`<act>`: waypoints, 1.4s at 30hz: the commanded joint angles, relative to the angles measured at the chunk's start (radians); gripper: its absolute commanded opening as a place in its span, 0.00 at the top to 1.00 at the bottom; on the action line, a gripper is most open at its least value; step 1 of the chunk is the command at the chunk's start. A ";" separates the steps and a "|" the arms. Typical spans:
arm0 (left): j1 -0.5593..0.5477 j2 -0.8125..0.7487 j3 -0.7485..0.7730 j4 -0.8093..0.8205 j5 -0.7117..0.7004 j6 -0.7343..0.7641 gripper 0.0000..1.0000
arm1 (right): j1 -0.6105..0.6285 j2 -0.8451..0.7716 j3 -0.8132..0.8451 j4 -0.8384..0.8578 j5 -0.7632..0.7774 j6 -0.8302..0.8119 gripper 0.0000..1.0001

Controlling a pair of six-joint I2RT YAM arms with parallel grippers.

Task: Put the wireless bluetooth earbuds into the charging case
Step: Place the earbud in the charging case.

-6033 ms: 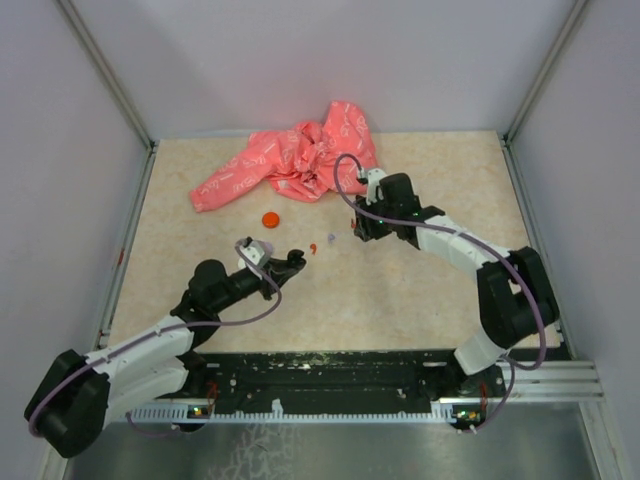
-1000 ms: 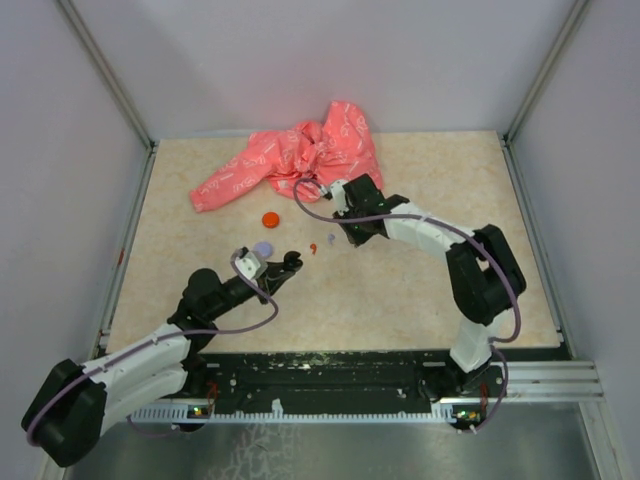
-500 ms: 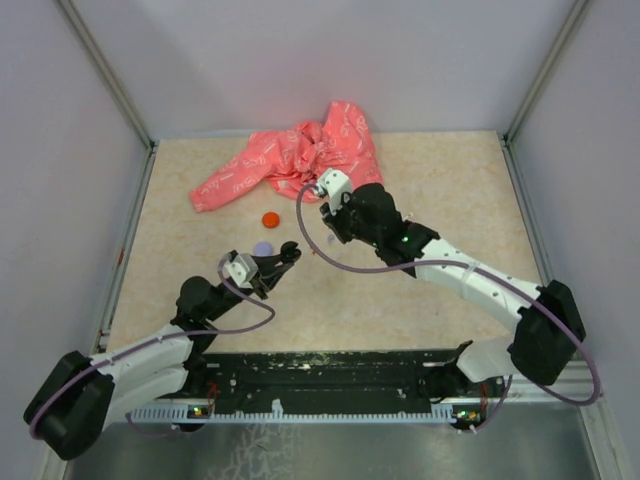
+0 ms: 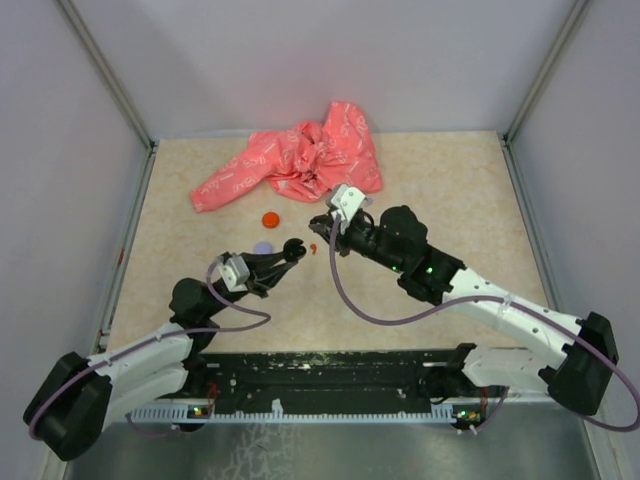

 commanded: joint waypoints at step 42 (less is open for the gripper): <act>-0.001 -0.041 0.216 -0.058 0.102 -0.210 1.00 | 0.088 -0.032 0.030 0.122 -0.186 -0.143 0.91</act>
